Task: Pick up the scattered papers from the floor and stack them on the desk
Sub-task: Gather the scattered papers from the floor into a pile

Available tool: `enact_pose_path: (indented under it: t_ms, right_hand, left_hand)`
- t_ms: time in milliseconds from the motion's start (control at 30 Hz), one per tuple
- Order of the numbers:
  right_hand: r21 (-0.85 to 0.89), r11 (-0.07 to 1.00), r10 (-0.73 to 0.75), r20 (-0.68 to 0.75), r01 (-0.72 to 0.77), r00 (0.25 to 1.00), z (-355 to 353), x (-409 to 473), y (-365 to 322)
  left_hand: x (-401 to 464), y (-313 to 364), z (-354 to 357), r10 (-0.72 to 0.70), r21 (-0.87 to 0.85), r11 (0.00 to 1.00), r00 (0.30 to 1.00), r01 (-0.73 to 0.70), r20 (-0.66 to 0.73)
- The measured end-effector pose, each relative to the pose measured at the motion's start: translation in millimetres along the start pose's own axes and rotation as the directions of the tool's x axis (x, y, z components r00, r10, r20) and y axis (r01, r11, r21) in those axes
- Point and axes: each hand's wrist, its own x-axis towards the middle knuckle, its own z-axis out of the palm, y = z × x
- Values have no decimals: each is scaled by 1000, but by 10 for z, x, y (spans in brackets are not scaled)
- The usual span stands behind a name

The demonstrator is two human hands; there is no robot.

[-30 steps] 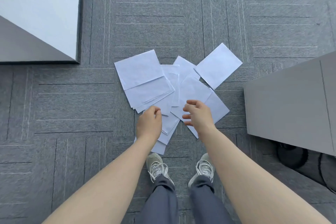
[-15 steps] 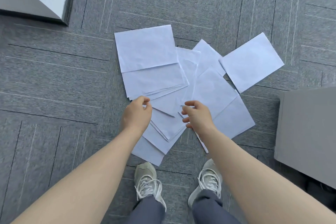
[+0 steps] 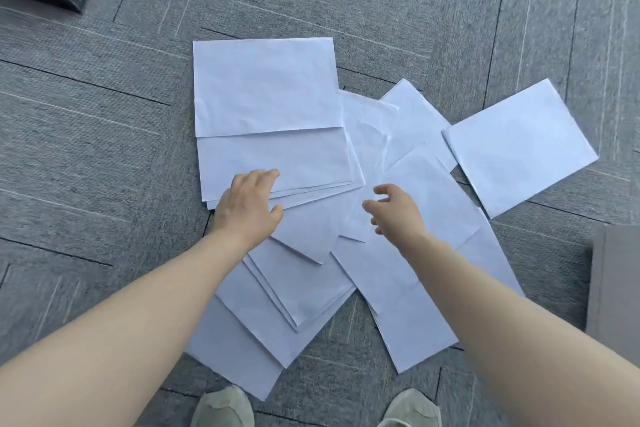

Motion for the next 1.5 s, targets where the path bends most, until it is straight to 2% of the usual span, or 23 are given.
enact_pose_path:
  t_ms: [200,300,400,533,700,867,1000,1133,1333,1400,1500]
  right_hand:
    - [-41,997,56,-47,-58,997,-80,237,100]
    - [-9,999,50,-70,-51,996,-47,399,122]
    - [76,996,59,-90,-52,994,-9,500,140]
    - [213,975,86,-75,-68,993,74,561,122]
    - [202,979,54,-93,-34,994,181,556,143]
    - [247,969,31,0,-30,1000,254,499,210]
    - [366,930,23,69,-47,997,284,472,278]
    - [415,907,-10,195,-73,981,310,387,300]
    - [463,874,-25,347,-148,938,322,352,279]
    - [439,886,-12,346,-151,938,318,366,248]
    - [425,894,25,267,-141,963,307,417,202]
  left_hand:
    - [124,-68,154,131,341,925,983,-168,130]
    - [256,-47,255,210,450,854,965,-260,157]
    - [355,-8,322,221,504,816,959,-283,180]
    - [403,38,380,203,513,817,964,-264,173]
    - [410,74,423,194,514,823,970,-241,144]
    - [433,63,466,187,524,824,977,-215,107]
    - [457,80,446,211,523,825,975,-216,70]
    - [423,265,420,231,470,855,972,-219,33]
    - [367,659,464,260,380,887,964,-261,55]
    - [345,756,496,272,315,907,960,-279,66]
    - [310,804,544,335,235,911,941,-338,52]
